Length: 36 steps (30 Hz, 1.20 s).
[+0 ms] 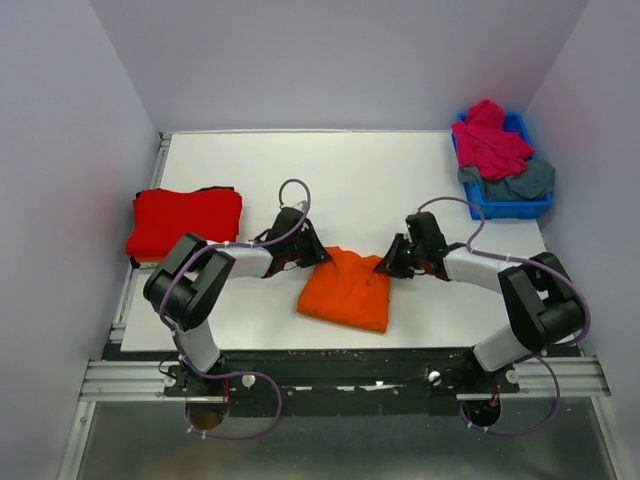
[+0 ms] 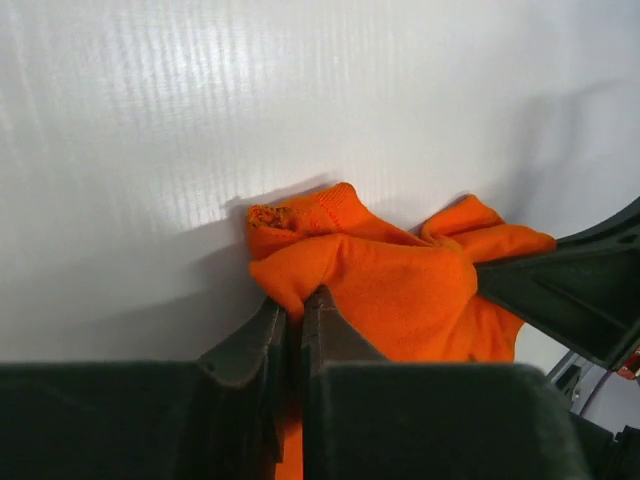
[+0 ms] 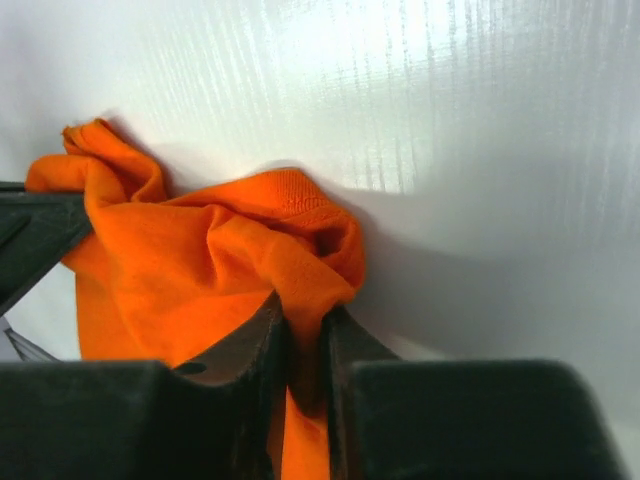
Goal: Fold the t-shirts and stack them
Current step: Put the neatly folded tshirt into the corner of the board with both arms
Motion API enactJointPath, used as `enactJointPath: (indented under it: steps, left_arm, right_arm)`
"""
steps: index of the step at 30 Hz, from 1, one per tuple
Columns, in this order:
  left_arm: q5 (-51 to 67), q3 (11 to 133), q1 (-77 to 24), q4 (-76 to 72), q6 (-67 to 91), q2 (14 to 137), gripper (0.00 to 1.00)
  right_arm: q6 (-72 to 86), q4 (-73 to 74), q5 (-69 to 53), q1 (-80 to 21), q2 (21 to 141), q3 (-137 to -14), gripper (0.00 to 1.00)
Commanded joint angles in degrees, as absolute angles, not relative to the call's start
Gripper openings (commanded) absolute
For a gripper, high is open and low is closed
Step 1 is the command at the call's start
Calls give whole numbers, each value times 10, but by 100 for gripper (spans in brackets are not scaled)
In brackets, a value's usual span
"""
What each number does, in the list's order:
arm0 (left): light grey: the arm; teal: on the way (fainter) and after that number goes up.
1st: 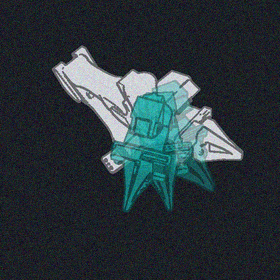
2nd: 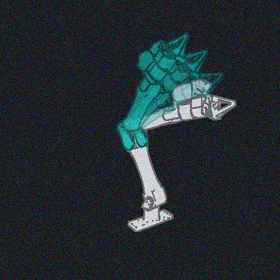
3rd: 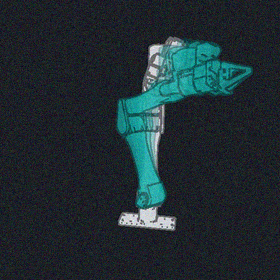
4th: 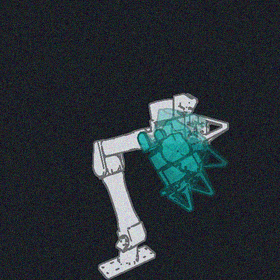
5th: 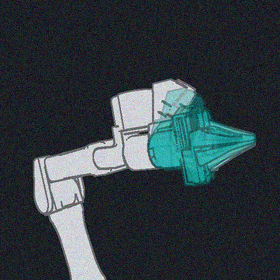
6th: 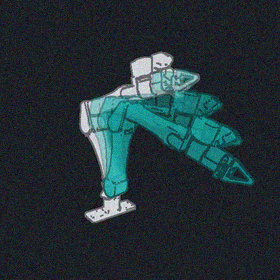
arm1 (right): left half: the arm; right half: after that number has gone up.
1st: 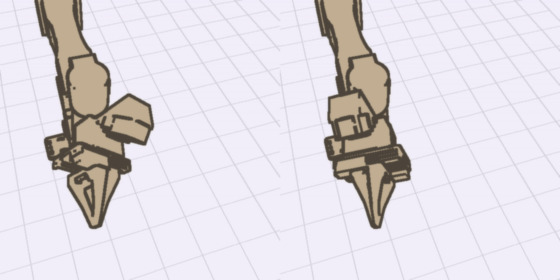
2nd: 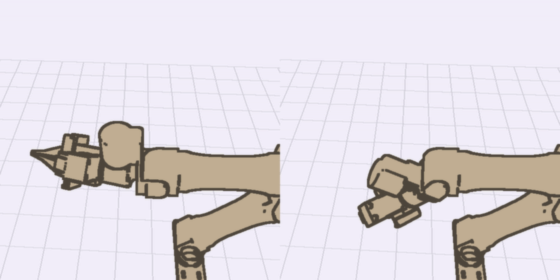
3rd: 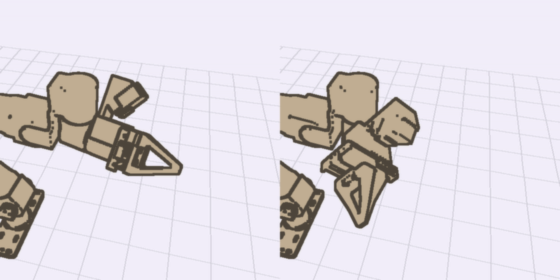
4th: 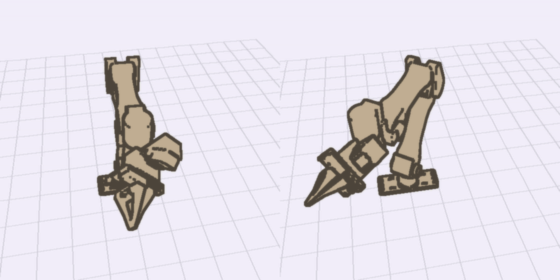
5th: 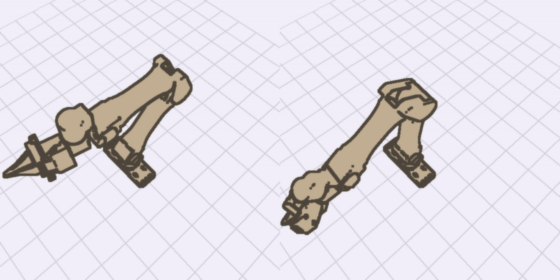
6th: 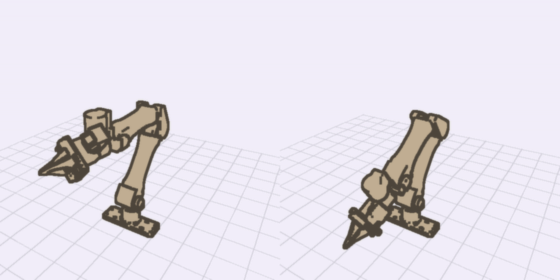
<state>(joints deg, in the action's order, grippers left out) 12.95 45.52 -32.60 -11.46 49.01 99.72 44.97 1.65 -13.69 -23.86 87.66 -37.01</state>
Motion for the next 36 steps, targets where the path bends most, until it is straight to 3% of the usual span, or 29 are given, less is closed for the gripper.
enactJointPath:
  steps: [1, 2, 9, 17, 28, 36]
  left_arm:
    - [142, 406, -330, -235, 520, 1034, 0]
    - [135, 403, -329, -246, 519, 1032, 0]
    - [34, 334, -328, -307, 455, 902, 0]
    - [-19, 281, -329, -316, 407, 744, 0]
    - [-101, 337, -328, -136, 351, 559, 0]
    - [-254, 499, -285, 146, 316, 499, 0]
  right_arm:
    - [418, 41, -87, -248, 911, -382, 9]
    - [408, 41, -84, -248, 910, -389, 1]
    - [348, 39, -55, -248, 838, -396, 1]
    - [273, -34, -122, -248, 708, -361, 1]
    - [236, -16, -193, -254, 643, -460, 1]
    - [246, -10, -183, -340, 706, -594, 1]
